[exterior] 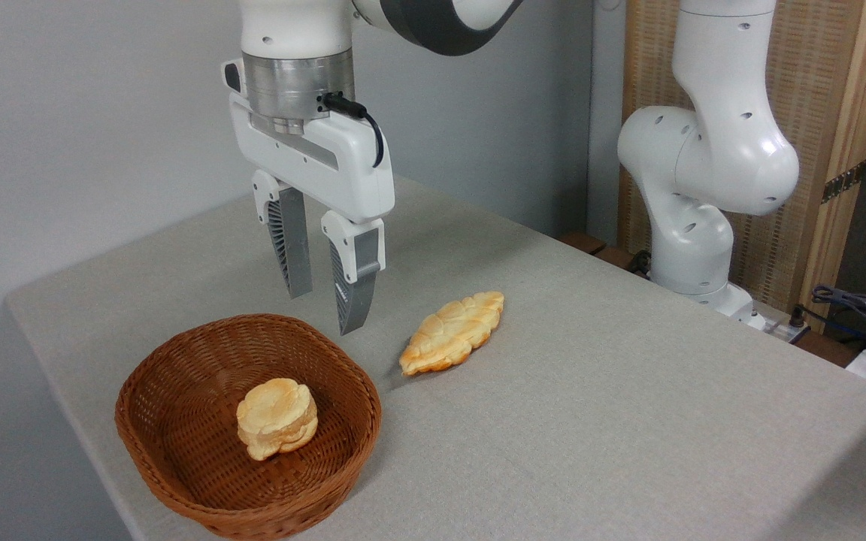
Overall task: Put bread into the basket
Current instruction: 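Lower the open gripper down onto the golden bread roll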
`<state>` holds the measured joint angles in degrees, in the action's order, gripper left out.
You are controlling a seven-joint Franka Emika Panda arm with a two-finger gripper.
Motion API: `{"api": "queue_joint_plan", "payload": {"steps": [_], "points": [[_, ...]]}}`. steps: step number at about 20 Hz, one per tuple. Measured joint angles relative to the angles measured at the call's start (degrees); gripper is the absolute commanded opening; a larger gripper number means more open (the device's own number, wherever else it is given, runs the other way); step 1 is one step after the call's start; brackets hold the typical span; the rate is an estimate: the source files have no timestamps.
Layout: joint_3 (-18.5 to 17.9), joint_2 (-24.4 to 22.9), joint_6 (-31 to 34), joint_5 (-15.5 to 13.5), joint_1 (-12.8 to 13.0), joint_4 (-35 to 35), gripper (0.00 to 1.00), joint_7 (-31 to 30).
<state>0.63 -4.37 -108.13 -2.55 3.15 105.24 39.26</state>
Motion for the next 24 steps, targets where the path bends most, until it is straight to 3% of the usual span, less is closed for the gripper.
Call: {"api": "queue_joint_plan", "payload": {"steps": [16,24], "points": [[0.1,-0.1,6.9,0.0,-0.1,0.6,1.0,0.2],[0.6,-2.3,7.3,0.0,0.2,10.8,1.0,0.2]]}}
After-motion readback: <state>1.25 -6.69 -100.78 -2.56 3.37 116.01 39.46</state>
